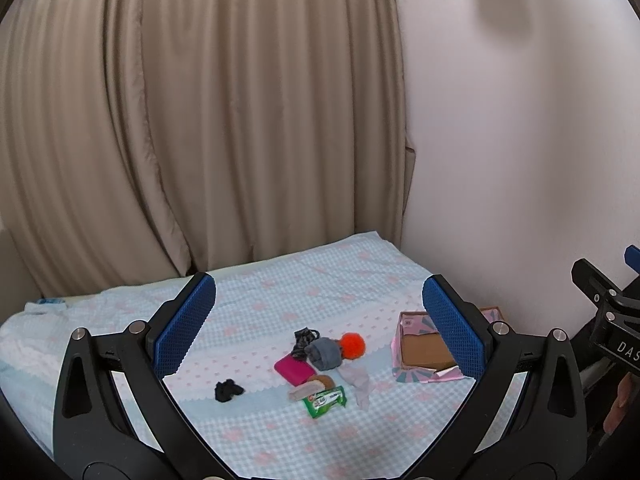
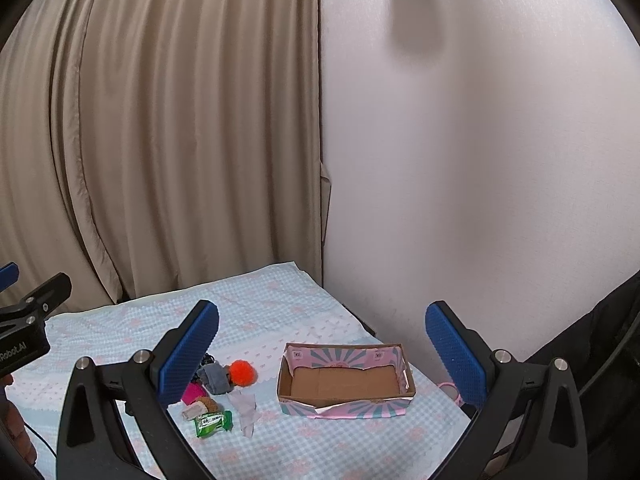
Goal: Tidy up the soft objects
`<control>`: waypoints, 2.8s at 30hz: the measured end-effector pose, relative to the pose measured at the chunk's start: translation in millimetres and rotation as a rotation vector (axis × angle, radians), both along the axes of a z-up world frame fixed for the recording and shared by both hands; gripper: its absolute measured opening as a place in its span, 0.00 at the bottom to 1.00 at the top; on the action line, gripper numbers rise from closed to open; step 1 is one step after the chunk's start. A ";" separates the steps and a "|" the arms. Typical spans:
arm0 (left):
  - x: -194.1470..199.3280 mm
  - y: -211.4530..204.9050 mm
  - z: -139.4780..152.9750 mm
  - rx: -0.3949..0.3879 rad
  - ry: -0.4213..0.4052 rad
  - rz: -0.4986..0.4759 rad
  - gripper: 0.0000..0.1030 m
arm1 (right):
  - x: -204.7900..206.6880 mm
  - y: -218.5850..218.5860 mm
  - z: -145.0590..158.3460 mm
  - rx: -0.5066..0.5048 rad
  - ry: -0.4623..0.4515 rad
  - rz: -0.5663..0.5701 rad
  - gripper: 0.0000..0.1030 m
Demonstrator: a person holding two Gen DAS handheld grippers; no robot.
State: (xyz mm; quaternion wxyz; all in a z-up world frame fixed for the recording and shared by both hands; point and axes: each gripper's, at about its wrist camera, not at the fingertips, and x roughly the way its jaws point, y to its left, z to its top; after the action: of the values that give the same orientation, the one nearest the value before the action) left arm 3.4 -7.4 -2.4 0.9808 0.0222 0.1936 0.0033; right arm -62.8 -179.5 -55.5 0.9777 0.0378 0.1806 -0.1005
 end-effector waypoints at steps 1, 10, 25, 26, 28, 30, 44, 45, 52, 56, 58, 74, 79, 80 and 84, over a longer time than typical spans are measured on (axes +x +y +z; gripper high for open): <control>0.8 -0.1 0.7 -0.001 0.002 0.000 1.00 | -2.2 -0.6 -0.5 0.000 -0.002 0.001 1.00; -3.3 -0.5 1.3 0.000 0.002 0.001 1.00 | -10.4 1.3 -2.5 0.010 -0.009 0.012 1.00; -4.2 -0.6 2.5 -0.007 0.011 0.004 1.00 | -12.3 5.8 -2.6 0.022 -0.014 0.026 1.00; -3.4 0.0 2.4 -0.008 0.012 0.006 1.00 | -12.4 5.8 -1.8 0.022 -0.015 0.025 1.00; -3.0 -0.1 1.8 -0.008 0.013 0.008 1.00 | -11.4 6.4 -1.5 0.024 -0.014 0.028 1.00; -2.8 -0.8 1.8 -0.008 0.013 0.010 1.00 | -11.2 7.9 -1.5 0.024 -0.012 0.030 1.00; -4.2 -1.4 2.7 -0.008 0.015 0.009 1.00 | -11.4 1.7 -2.7 0.044 -0.018 0.041 1.00; -4.4 -1.5 2.9 -0.008 0.014 0.009 1.00 | -11.6 1.1 -3.1 0.045 -0.019 0.042 1.00; -4.4 -1.3 3.0 -0.007 0.015 0.007 1.00 | -12.1 1.6 -2.8 0.048 -0.019 0.042 1.00; -3.5 -2.4 3.1 -0.006 0.015 0.008 1.00 | -11.7 -0.1 -2.4 0.055 -0.020 0.045 1.00; -3.4 -2.8 2.9 -0.005 0.016 0.009 1.00 | -11.6 -1.7 -1.9 0.058 -0.021 0.046 1.00; 1.9 5.9 -1.5 -0.032 0.059 0.113 1.00 | 12.2 -13.8 -6.1 0.074 0.020 0.133 1.00; 2.8 45.6 -31.7 -0.053 0.106 0.178 1.00 | 30.5 3.2 -25.3 0.045 0.048 0.202 1.00; 3.4 55.2 -38.4 -0.055 0.119 0.184 1.00 | 33.4 7.9 -31.6 0.051 0.060 0.204 1.00; 11.6 103.1 -69.7 -0.060 0.180 0.190 1.00 | 47.8 39.0 -62.7 0.100 0.154 0.204 1.00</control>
State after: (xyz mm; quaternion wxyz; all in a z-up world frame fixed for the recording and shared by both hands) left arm 15.0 95.7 -72.1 0.9549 -0.0253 0.2823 0.0885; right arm -15.1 -140.5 -118.3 0.9629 0.0603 0.2629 0.0062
